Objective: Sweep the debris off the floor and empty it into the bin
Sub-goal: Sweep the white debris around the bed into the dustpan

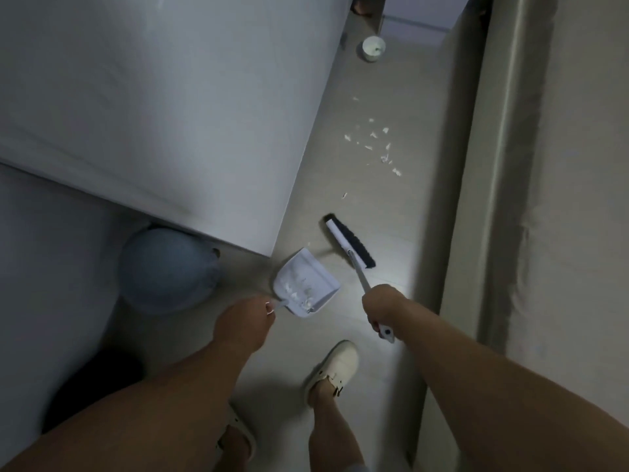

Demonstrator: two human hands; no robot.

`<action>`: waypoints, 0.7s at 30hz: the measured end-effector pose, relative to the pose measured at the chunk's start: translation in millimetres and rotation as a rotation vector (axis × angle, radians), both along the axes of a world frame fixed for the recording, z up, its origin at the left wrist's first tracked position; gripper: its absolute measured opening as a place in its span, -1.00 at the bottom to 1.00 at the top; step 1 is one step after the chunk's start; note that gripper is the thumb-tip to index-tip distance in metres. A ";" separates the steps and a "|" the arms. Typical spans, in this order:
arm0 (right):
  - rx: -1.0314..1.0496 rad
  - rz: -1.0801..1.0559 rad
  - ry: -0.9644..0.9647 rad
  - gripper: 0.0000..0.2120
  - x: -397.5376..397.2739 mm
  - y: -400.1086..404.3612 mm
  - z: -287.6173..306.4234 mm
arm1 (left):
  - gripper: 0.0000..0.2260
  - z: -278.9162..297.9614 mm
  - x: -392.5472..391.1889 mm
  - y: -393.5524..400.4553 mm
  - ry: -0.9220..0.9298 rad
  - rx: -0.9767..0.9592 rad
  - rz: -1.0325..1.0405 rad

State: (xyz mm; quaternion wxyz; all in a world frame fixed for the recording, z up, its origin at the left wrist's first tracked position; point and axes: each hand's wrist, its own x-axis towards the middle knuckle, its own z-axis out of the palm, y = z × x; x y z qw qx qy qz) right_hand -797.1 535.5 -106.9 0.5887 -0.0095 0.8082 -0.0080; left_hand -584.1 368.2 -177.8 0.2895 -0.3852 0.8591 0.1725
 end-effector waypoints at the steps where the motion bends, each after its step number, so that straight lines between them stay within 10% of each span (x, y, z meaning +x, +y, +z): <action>1: -0.055 -0.113 -0.058 -0.74 1.4 -4.6 6.3 | -0.76 0.6 -1.4 -0.9 -0.011 0.005 0.009; 13: -0.133 -0.103 0.057 -0.79 -21.3 -20.8 45.1 | -0.79 11.3 7.6 -11.6 0.028 0.057 0.007; 21: 0.017 0.098 -0.201 -0.88 22.2 -66.3 21.6 | -0.79 11.2 19.8 -32.1 0.046 0.085 0.011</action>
